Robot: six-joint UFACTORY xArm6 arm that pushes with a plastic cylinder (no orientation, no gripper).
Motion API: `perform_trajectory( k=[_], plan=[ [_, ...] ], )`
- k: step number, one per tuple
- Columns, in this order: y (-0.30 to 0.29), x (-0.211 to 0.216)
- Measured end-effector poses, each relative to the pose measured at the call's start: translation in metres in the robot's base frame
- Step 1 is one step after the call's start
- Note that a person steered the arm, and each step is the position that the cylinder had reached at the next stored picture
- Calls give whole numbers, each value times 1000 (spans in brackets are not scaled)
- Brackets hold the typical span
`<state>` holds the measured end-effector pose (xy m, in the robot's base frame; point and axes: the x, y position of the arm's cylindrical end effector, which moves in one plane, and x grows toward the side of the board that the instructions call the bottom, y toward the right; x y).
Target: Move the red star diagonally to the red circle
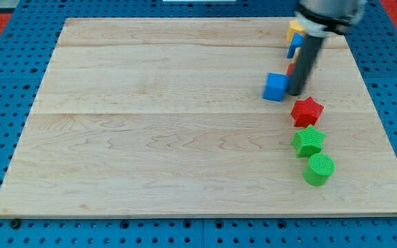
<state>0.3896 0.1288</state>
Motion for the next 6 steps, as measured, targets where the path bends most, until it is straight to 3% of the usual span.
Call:
perform_trajectory(
  k=[1, 2, 4, 5, 6],
  plan=[
    [-86, -3],
    [-96, -4],
    [47, 19],
    [74, 25],
    [59, 62]
  ],
)
